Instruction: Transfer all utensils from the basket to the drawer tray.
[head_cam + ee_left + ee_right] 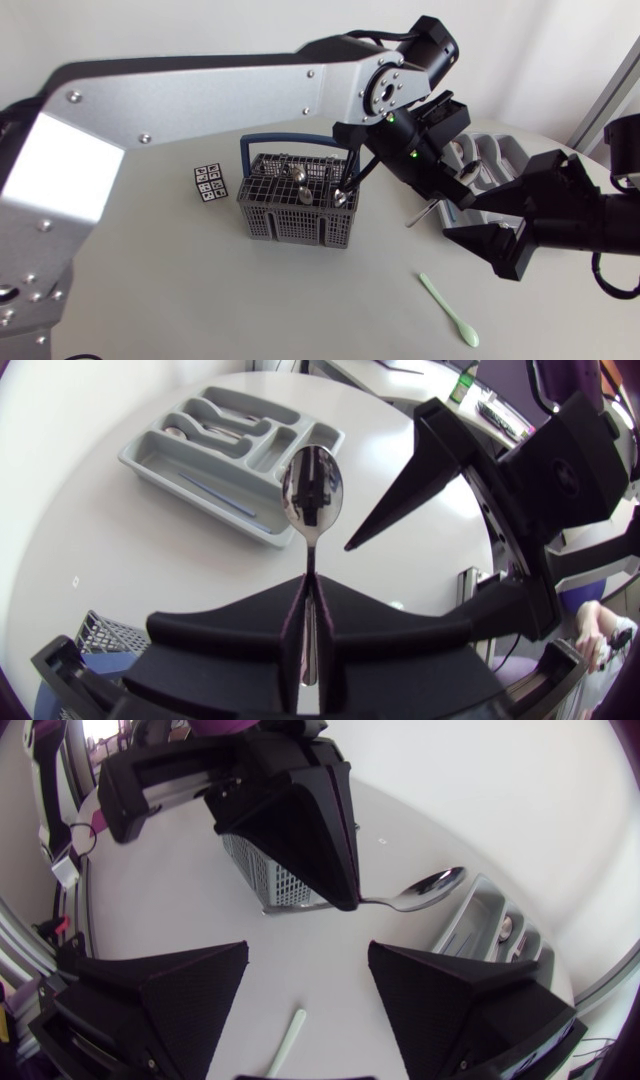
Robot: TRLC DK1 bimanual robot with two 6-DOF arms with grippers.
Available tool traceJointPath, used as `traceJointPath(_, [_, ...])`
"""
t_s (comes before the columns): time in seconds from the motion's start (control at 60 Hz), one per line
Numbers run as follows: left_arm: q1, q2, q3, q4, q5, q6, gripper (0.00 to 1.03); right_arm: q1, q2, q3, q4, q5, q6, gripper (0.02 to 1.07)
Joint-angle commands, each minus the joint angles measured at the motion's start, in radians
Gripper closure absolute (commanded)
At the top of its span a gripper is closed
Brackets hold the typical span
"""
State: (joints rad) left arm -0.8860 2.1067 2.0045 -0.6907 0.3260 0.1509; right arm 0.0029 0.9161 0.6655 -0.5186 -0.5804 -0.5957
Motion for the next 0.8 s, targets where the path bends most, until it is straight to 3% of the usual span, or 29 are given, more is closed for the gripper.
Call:
traceJointPath(0.0, [0.028, -0.068, -0.070, 0.092, 0.015, -0.126, 1.00, 0.031, 0.049, 0.037, 0.019, -0.013, 0.162, 0.23])
traceJointPath(0.067, [0.042, -0.091, -0.115, 0.165, 0.050, -0.171, 1.00, 0.035, 0.079, 0.057, 0.049, -0.016, 0.235, 0.31])
traceJointPath(0.25, [0.048, -0.160, -0.237, 0.376, 0.064, -0.300, 1.00, 0.026, 0.139, 0.094, 0.149, -0.044, 0.409, 0.32])
traceJointPath(0.45, [0.041, -0.174, -0.268, 0.459, 0.064, -0.361, 1.00, 0.031, 0.202, 0.138, 0.229, -0.047, 0.485, 0.41])
traceJointPath(0.683, [0.050, -0.192, -0.309, 0.540, 0.019, -0.386, 1.00, 0.009, 0.253, 0.166, 0.242, -0.055, 0.513, 0.85])
traceJointPath(0.783, [0.051, -0.197, -0.325, 0.562, -0.007, -0.390, 1.00, -0.001, 0.253, 0.164, 0.244, -0.064, 0.513, 0.94])
